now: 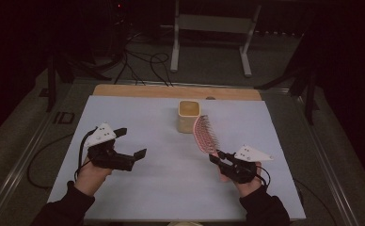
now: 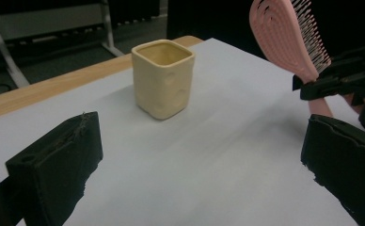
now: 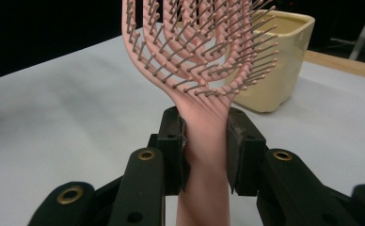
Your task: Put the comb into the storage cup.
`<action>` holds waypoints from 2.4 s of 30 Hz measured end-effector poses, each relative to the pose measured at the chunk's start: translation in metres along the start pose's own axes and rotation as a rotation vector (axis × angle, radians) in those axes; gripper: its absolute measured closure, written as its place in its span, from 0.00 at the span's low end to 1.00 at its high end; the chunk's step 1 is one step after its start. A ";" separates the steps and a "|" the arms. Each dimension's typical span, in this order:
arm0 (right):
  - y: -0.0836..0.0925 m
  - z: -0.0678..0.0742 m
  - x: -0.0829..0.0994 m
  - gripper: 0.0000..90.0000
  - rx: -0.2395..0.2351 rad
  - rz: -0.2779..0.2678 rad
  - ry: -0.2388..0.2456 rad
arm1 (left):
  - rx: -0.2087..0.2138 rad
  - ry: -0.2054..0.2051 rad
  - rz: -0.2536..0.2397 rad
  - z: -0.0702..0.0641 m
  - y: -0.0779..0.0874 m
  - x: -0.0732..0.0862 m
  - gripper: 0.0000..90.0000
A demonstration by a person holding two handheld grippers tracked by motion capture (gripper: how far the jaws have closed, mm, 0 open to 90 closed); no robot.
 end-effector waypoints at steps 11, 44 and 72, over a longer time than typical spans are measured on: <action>0.000 0.000 0.000 0.79 -0.006 -0.003 -0.002 | 0.043 0.029 0.048 -0.020 -0.013 -0.032 0.00; 0.000 0.000 0.000 0.79 0.002 0.000 -0.007 | 0.129 0.231 0.146 -0.075 -0.080 -0.080 0.00; -0.002 0.001 0.000 0.79 0.005 0.006 0.002 | 0.180 0.338 0.237 -0.091 -0.135 -0.070 0.26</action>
Point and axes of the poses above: each handheld gripper's, and its own axes: y roughly backward along the jaws, x roughly out of its underside, z roughly to its left, the point moved 2 cm from there along -y, roughly forward along the jaws, and after that the axes turned 9 degrees about -x, right-handed, at the moved point
